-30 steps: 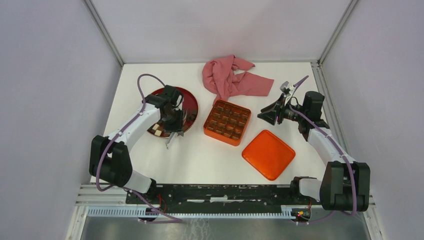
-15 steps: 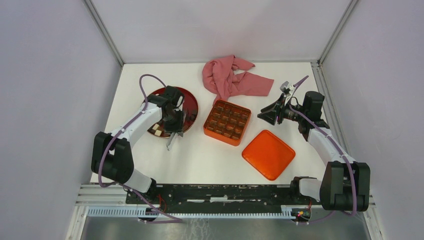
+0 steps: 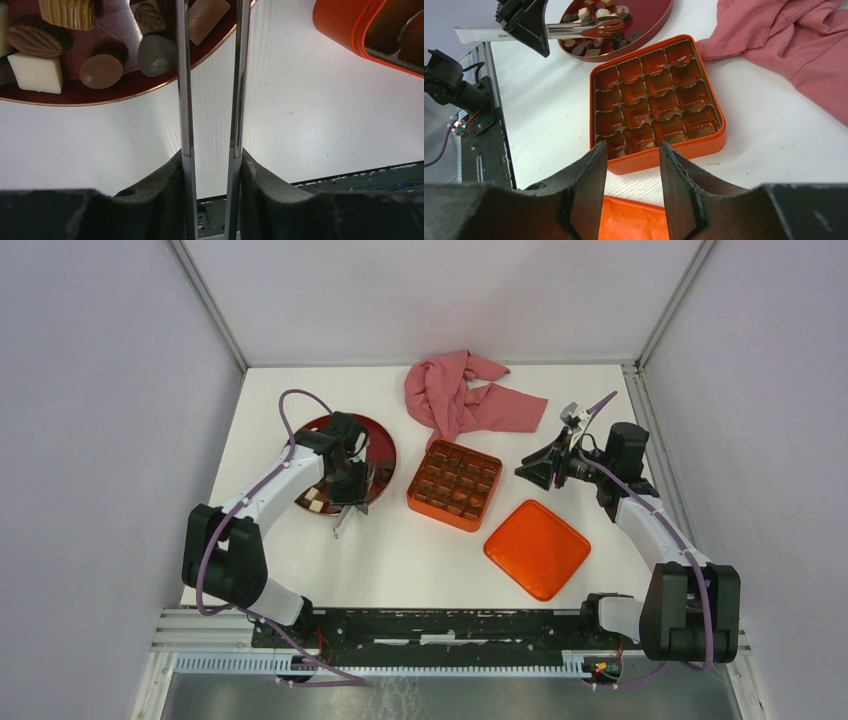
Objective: Pack the chocolate
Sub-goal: Pick up the fake chocolate from the plate.
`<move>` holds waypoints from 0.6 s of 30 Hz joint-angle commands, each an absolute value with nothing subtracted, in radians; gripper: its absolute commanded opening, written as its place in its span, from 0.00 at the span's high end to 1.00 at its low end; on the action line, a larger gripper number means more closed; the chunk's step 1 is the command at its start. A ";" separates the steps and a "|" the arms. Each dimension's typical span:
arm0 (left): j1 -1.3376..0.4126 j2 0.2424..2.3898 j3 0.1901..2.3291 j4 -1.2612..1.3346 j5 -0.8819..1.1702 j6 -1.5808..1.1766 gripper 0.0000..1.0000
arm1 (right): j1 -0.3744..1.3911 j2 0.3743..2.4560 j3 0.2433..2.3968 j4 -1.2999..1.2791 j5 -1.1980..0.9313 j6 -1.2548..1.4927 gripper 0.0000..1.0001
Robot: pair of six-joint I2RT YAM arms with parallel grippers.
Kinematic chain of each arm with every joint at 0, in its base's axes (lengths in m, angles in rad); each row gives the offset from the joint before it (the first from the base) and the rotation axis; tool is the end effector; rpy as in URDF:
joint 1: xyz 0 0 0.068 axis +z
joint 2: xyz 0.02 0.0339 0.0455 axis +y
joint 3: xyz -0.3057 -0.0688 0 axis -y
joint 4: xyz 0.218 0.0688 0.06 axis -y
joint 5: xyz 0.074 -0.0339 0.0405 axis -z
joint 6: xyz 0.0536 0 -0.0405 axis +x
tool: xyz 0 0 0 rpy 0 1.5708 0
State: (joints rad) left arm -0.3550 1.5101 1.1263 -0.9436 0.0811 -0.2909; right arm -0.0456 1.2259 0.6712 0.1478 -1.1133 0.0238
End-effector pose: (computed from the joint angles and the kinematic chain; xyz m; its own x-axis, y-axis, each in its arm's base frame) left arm 0.2393 -0.0933 0.2690 -0.9764 0.0571 -0.2083 0.0884 0.9856 -0.1444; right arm 0.2252 0.0379 0.2987 -0.4144 0.0294 -0.9096 -0.7933 0.4782 0.3768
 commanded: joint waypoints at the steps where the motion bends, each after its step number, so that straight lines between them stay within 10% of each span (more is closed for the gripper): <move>1: -0.354 1.462 1.137 -0.944 0.095 -0.259 0.58 | -0.046 1.215 0.709 0.167 -1.121 0.009 0.52; 18: -0.358 1.459 1.115 -0.970 0.080 -0.264 0.58 | -0.046 1.215 0.709 0.167 -1.122 0.011 0.51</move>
State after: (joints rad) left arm -0.3553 1.5028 1.1126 -0.9623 0.0799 -0.2909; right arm -0.0456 1.2259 0.6712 0.1478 -1.1133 0.0242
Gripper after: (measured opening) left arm 0.427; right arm 0.483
